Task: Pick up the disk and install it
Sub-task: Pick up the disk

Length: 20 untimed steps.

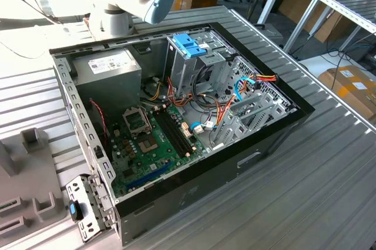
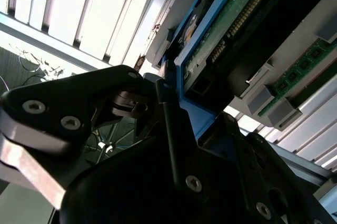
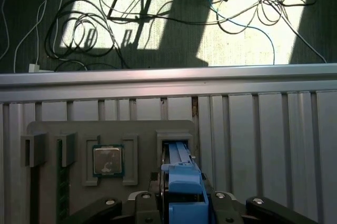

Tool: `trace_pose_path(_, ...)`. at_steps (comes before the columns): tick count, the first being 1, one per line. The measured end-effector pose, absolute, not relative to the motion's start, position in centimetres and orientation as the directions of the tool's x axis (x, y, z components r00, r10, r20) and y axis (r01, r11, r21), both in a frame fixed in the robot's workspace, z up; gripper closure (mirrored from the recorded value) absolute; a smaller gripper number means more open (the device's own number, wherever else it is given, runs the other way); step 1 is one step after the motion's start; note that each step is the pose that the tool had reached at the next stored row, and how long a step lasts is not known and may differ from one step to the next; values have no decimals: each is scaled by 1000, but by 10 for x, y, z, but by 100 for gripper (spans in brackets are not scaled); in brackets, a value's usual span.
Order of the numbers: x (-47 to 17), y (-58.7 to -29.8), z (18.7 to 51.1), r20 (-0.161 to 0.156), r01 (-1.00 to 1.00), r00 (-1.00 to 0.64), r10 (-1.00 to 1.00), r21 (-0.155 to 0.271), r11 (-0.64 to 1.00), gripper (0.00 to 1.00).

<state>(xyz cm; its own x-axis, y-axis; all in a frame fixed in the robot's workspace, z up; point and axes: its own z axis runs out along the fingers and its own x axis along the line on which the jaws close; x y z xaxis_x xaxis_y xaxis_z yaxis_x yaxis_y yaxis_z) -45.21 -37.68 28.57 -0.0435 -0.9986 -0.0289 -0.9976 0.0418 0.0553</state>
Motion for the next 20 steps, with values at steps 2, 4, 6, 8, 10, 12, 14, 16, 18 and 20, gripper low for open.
trace_pose_path(2, -452, -377, 286, -29, -998, -43, -999, 55, 42, 63)
trace_pose_path(4, -452, -377, 287, -29, -998, -43, -999, 55, 42, 63)
trace_pose_path(6, -452, -377, 287, -29, -998, -43, -999, 55, 42, 63)
trace_pose_path(8, -452, -377, 288, -29, -998, -43, -999, 55, 42, 63)
trace_pose_path(10, -452, -377, 288, -29, -998, -43, -999, 55, 42, 63)
trace_pose_path(12, -452, -377, 290, -29, -998, -43, -999, 55, 42, 63)
trace_pose_path(14, -452, -377, 290, -29, -998, -43, -999, 55, 42, 63)
trace_pose_path(16, -452, -377, 291, -29, -998, -43, -999, 55, 42, 63)
trace_pose_path(18, -452, -377, 291, -29, -998, -43, -999, 55, 42, 63)
trace_pose_path(20, -452, -377, 292, -29, -998, -43, -999, 55, 42, 63)
